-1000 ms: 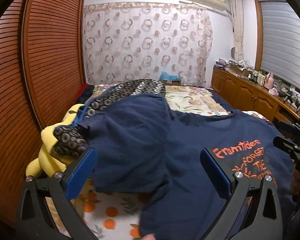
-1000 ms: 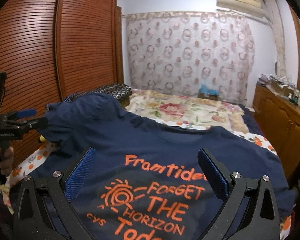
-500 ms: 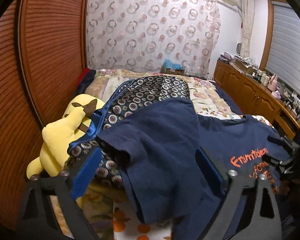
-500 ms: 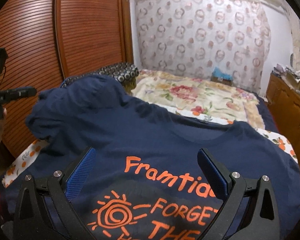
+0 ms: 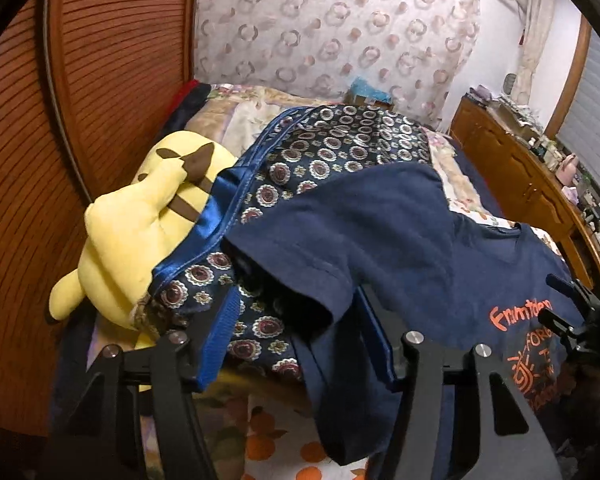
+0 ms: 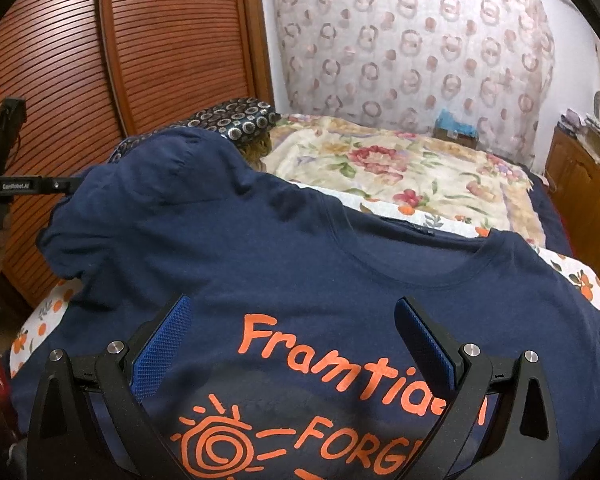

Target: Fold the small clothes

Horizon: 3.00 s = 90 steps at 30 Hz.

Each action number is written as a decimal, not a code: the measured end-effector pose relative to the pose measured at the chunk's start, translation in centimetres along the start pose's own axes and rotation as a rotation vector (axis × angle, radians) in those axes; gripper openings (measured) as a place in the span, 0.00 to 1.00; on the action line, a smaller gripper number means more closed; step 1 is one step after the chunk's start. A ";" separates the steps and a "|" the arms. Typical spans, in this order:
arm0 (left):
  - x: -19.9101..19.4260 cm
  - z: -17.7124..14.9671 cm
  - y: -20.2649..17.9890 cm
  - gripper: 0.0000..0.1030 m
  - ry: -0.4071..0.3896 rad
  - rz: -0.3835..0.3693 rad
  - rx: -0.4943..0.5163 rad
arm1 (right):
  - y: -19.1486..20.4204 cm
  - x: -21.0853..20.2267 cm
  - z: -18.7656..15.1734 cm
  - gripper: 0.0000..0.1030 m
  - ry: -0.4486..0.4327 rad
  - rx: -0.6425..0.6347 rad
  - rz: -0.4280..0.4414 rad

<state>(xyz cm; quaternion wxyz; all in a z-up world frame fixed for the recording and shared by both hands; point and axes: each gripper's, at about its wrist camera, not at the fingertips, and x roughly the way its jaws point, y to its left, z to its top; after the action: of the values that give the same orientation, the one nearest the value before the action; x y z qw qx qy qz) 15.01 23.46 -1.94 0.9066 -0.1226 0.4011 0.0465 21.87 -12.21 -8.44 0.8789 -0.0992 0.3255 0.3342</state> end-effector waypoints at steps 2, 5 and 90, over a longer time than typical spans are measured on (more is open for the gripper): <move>-0.1 0.2 -0.4 0.37 -0.012 -0.006 0.015 | -0.1 0.3 0.1 1.00 0.001 -0.002 0.002; -0.1 0.7 -1.1 0.17 -0.020 -0.018 0.041 | -0.4 0.4 0.1 1.00 0.001 0.003 0.003; 0.3 -9.8 -12.5 0.55 -0.056 -0.018 0.269 | -1.1 -0.5 -0.9 0.42 0.114 -0.060 0.081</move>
<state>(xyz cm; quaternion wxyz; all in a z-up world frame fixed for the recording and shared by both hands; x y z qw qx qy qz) 10.53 8.87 -6.19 0.9260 -0.0022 0.3773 -0.0123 21.85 -13.62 -8.90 0.8413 -0.1311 0.3683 0.3732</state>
